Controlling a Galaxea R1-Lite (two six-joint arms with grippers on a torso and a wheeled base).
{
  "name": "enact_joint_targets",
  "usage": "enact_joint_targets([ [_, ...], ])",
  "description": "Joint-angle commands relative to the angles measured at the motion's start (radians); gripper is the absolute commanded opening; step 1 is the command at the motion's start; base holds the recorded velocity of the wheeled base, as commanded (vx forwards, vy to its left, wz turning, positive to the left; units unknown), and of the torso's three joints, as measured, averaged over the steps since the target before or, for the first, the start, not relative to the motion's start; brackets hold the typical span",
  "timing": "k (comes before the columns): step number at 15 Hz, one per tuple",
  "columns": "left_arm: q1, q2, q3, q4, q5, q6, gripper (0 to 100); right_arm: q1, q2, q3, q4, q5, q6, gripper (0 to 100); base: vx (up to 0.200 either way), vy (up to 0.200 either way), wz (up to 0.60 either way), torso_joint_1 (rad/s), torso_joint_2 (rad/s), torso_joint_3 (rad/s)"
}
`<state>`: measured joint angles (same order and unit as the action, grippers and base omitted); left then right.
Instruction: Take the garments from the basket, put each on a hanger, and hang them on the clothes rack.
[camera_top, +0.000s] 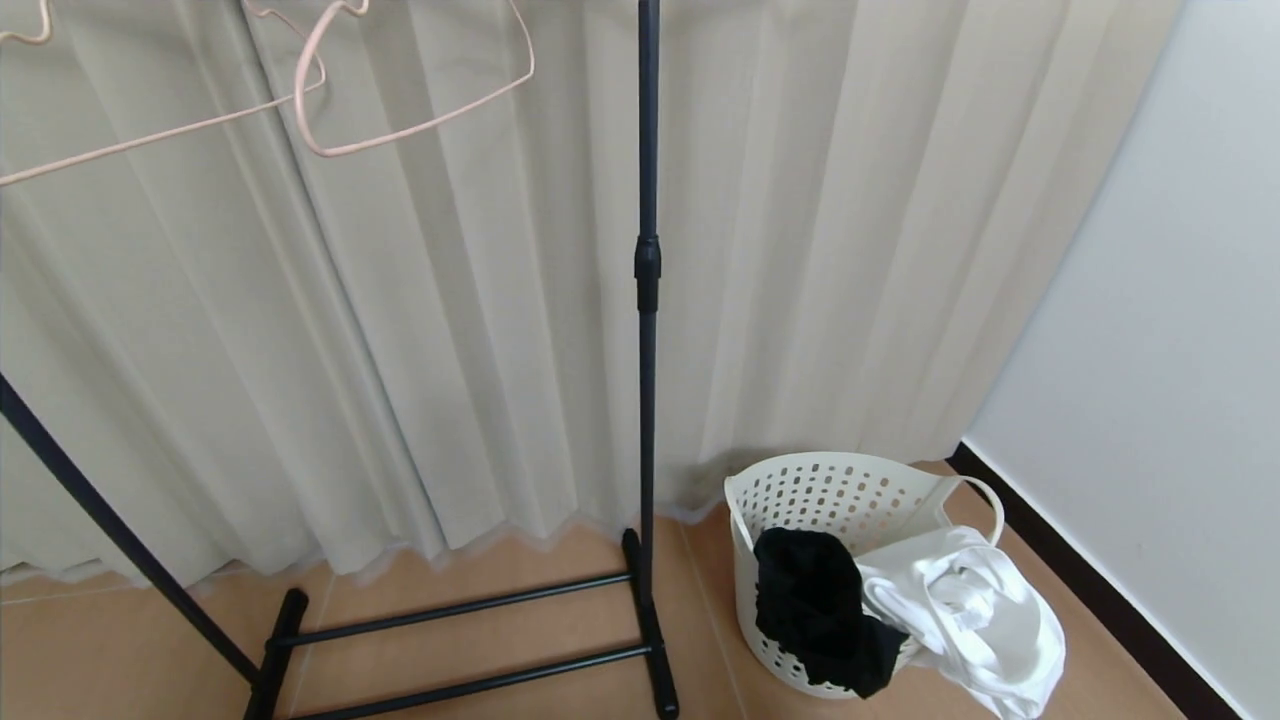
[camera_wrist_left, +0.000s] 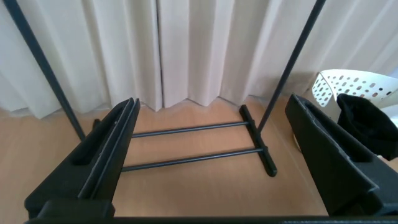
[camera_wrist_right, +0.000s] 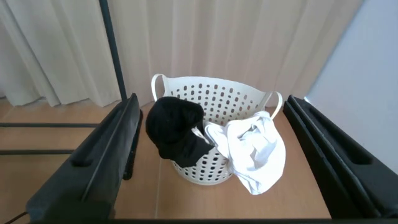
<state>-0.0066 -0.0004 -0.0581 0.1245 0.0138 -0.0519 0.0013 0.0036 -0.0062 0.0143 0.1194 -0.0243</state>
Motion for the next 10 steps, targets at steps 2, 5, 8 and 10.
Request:
enact_joint_targets([
  [2, 0.0, 0.0, 0.0, 0.0, 0.0, 0.001, 100, 0.0, 0.001, 0.0, 0.001, 0.0, 0.0, 100, 0.2, 0.0, 0.0, -0.002, 0.0, 0.005],
  [5, 0.0, 0.0, 0.0, 0.0, 0.002, 0.003, 100, 0.0, 0.001, 0.0, 0.0, 0.0, 0.0, 100, 0.0, 0.0, 0.0, 0.0, 0.0, 0.0],
  [8, 0.0, 0.0, 0.0, 0.0, 0.0, 0.003, 100, 0.0, 0.001, 0.0, 0.001, 0.0, -0.002, 100, 0.0, 0.0, 0.0, 0.0, 0.0, 0.0],
  [10, 0.0, 0.0, 0.0, 0.0, 0.0, 0.006, 100, 0.0, 0.001, 0.0, 0.0, 0.0, -0.002, 100, 0.0, 0.0, 0.0, 0.001, 0.0, -0.025],
])
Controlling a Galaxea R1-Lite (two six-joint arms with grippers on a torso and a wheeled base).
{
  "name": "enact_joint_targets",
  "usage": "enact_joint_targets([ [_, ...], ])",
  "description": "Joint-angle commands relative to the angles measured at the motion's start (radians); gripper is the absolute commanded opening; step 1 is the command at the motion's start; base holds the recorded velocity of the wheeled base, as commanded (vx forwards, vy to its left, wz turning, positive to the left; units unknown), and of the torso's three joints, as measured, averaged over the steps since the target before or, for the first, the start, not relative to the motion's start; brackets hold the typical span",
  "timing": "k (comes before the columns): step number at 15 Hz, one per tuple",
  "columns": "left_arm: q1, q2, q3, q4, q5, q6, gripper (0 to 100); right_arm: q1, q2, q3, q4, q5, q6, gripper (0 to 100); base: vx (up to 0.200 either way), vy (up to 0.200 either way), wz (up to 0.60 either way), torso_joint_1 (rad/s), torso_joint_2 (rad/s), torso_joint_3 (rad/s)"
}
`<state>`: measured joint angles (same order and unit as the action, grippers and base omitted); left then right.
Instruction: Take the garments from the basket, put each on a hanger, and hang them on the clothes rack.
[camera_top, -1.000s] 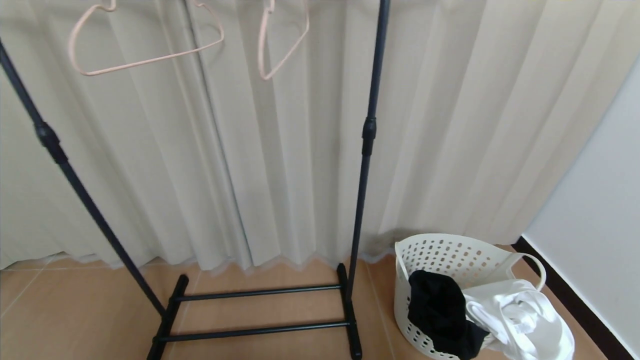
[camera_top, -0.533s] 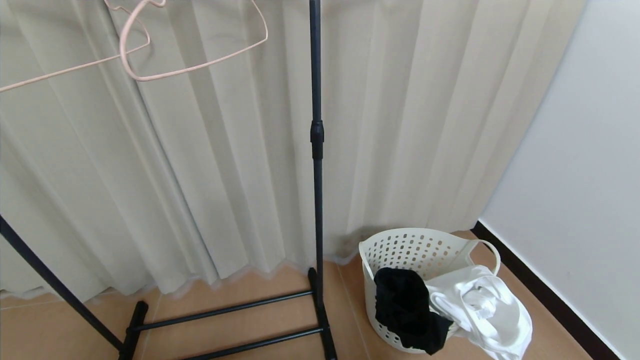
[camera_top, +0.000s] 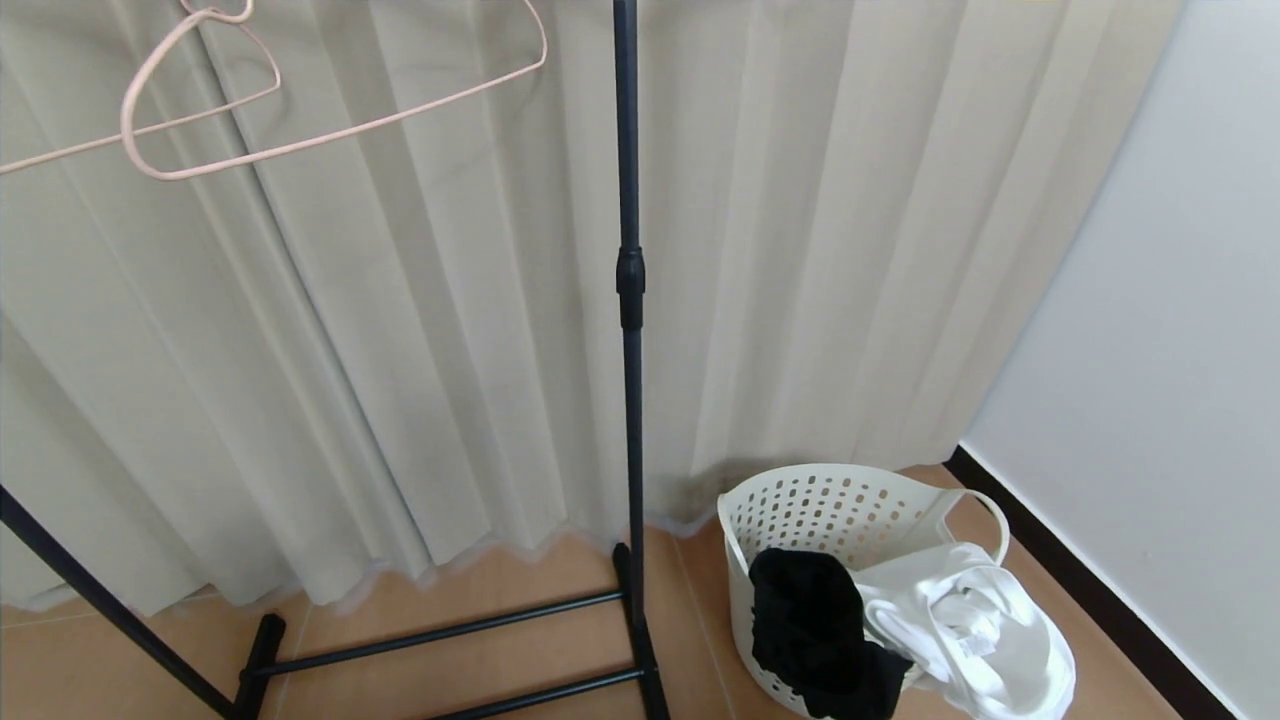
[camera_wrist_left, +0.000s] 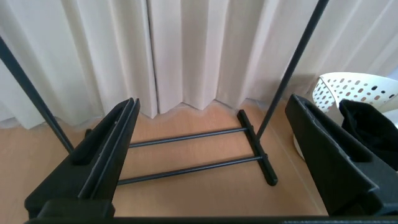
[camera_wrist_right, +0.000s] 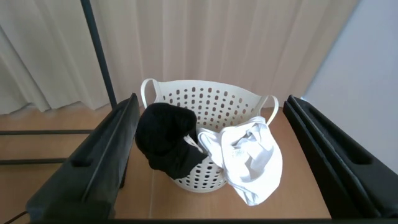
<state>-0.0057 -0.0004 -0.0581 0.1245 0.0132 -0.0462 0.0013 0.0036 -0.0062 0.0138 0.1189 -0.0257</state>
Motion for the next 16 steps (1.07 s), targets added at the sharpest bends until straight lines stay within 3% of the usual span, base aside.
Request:
enact_joint_targets([
  [1, 0.0, 0.0, 0.0, 0.001, 0.001, -0.001, 100, 0.0, 0.001, 0.0, 0.0, 0.001, 0.0, 100, 0.0, 0.0, 0.0, 0.002, 0.0, -0.105],
  [16, 0.0, 0.0, 0.0, 0.001, 0.001, -0.003, 100, 0.0, 0.001, 0.0, 0.002, -0.001, 0.001, 100, 0.0, 0.0, 0.0, 0.001, 0.0, -0.192],
])
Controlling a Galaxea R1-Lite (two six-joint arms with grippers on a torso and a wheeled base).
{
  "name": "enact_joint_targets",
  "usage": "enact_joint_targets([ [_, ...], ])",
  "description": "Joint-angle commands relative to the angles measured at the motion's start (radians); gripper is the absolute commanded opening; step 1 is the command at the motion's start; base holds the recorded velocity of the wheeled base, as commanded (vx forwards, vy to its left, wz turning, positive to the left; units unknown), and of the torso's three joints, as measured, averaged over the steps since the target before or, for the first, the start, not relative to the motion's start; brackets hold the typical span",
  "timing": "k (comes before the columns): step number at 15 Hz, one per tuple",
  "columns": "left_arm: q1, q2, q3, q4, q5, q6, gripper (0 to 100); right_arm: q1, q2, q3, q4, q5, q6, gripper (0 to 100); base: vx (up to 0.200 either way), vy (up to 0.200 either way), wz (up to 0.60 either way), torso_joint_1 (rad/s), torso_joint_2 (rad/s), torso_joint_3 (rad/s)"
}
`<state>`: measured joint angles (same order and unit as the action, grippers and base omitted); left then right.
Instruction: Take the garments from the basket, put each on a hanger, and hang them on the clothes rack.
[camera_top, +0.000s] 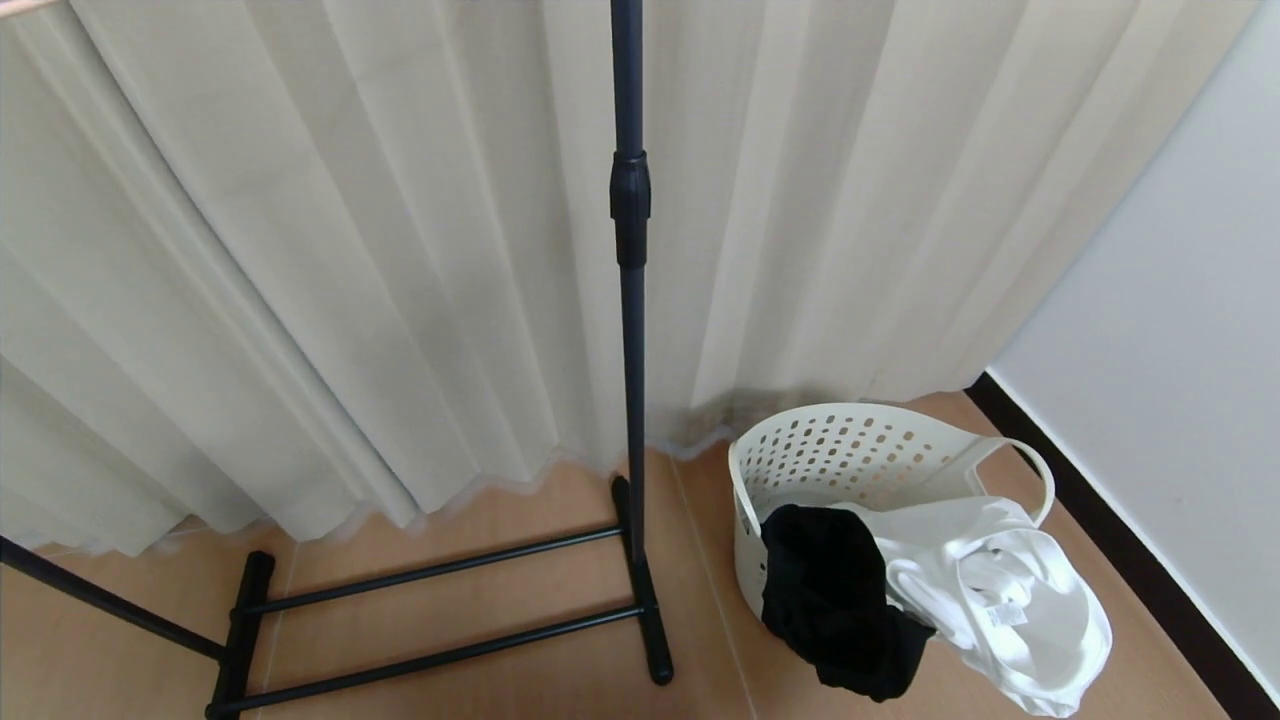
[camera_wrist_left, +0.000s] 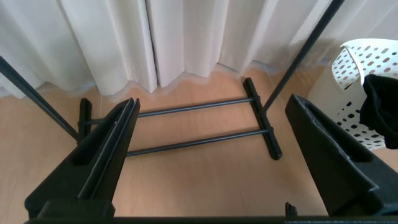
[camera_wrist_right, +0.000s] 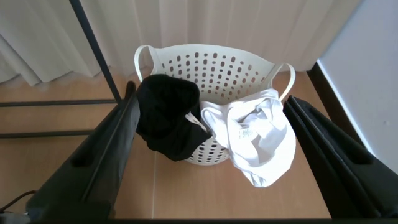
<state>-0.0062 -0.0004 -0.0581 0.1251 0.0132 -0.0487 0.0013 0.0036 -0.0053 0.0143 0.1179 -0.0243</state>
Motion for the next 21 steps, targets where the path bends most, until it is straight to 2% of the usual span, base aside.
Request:
enact_joint_targets([
  [1, 0.0, 0.0, 0.0, 0.001, 0.001, 0.0, 100, 0.002, 0.001, -0.001, 0.0, 0.002, -0.002, 100, 0.0, 0.0, 0.0, -0.007, 0.0, -0.198],
  [17, 0.0, 0.0, 0.0, 0.001, 0.001, 0.001, 100, 0.013, 0.036, -0.007, 0.015, 0.002, -0.013, 100, 0.0, 0.0, 0.0, 0.001, 0.0, -0.197],
  [18, 0.0, 0.0, 0.0, -0.001, 0.001, 0.001, 100, 0.02, 0.078, -0.008, 0.015, -0.001, -0.025, 100, 0.0, 0.0, 0.0, -0.002, 0.0, -0.163],
  [20, 0.0, 0.0, 0.0, -0.001, 0.001, 0.001, 100, 0.042, 0.286, -0.035, -0.002, 0.0, -0.1, 100, 0.0, 0.0, 0.0, 0.0, 0.0, -0.08],
  [21, 0.0, 0.0, 0.0, -0.001, 0.002, -0.002, 100, 0.114, 0.452, -0.076, -0.005, 0.002, -0.125, 100, 0.0, 0.0, 0.0, 0.0, 0.0, 0.0],
])
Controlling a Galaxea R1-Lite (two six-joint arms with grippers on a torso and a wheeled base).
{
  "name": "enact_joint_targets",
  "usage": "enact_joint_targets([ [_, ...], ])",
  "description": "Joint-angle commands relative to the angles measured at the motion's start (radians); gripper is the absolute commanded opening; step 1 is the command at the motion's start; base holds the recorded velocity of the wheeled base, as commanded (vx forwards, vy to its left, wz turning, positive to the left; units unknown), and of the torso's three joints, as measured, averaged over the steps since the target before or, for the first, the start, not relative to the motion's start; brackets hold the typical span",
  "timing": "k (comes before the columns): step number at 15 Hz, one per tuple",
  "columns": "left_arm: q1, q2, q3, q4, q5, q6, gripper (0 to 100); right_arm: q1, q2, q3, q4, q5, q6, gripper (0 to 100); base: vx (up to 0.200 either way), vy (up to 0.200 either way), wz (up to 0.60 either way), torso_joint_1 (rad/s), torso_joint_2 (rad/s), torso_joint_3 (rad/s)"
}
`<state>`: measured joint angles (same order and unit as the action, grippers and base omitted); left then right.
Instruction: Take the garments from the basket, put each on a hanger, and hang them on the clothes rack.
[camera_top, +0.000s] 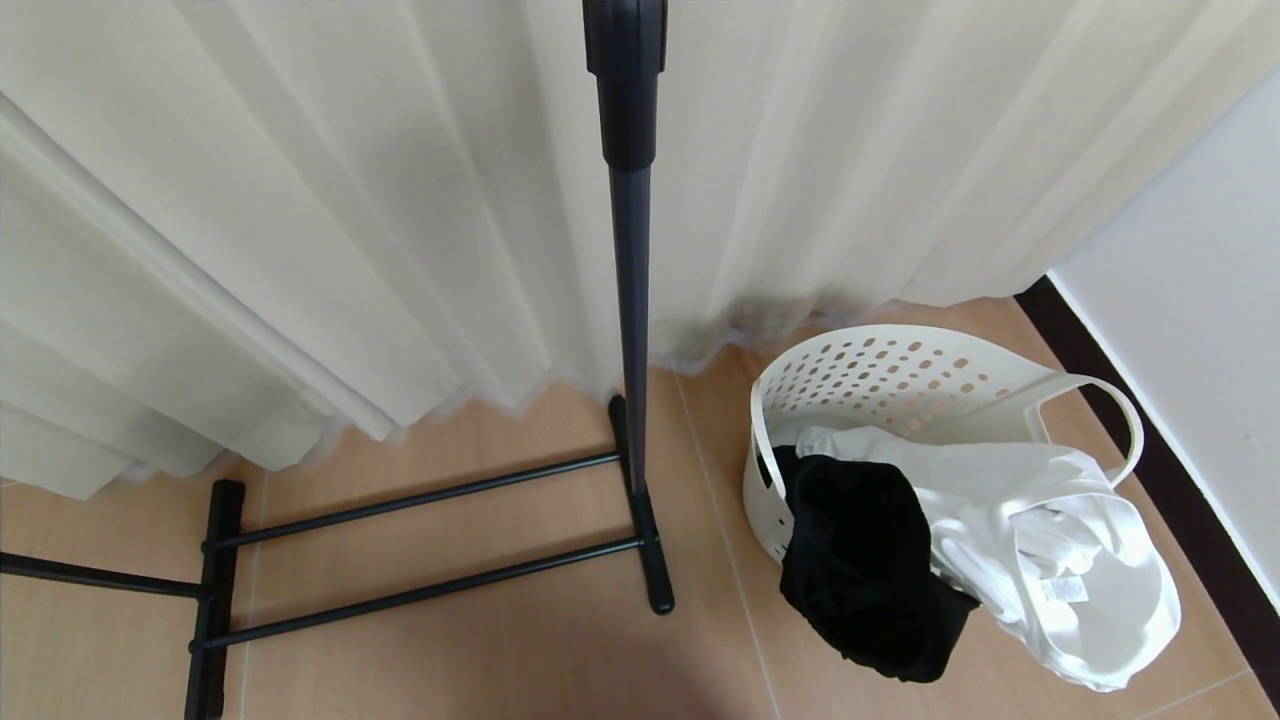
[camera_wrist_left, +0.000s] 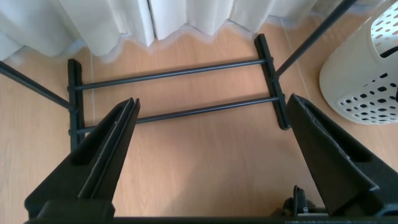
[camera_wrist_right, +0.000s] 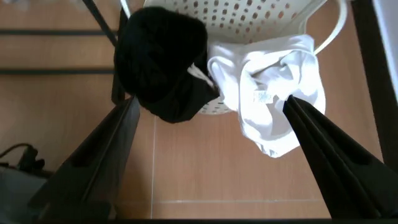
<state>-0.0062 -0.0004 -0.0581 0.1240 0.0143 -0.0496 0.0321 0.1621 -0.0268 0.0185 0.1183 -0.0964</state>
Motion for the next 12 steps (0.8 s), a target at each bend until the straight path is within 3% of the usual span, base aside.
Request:
enact_joint_targets([
  [1, 0.0, 0.0, 0.0, 0.0, 0.001, 0.0, 100, 0.134, 0.382, -0.081, -0.011, 0.0, -0.066, 100, 0.0, 0.0, 0.0, 0.0, 0.0, 0.0],
  [3, 0.0, 0.0, 0.0, 0.0, 0.001, 0.0, 100, 0.229, 0.62, -0.166, -0.017, -0.006, -0.175, 100, 0.0, 0.0, 0.0, 0.0, 0.0, 0.0],
  [5, 0.0, 0.0, 0.0, 0.0, 0.0, 0.002, 100, 0.236, 0.772, -0.226, -0.019, -0.008, -0.27, 100, 0.0, 0.0, 0.0, 0.0, 0.0, 0.0],
  [6, 0.0, 0.0, 0.0, 0.0, 0.0, 0.002, 100, 0.236, 0.884, -0.285, -0.02, -0.008, -0.378, 100, 0.0, 0.0, 0.0, 0.0, 0.0, 0.0],
  [9, 0.0, 0.0, 0.0, 0.0, 0.0, 0.004, 100, 0.236, 1.1, -0.438, -0.02, -0.014, -0.554, 100, 0.0, 0.0, 0.0, 0.0, 0.0, 0.0],
  [12, 0.0, 0.0, 0.0, 0.0, 0.0, 0.004, 100, 0.253, 1.32, -0.617, -0.023, -0.085, -0.701, 100, 0.0, 0.0, 0.0, 0.0, 0.0, 0.0],
])
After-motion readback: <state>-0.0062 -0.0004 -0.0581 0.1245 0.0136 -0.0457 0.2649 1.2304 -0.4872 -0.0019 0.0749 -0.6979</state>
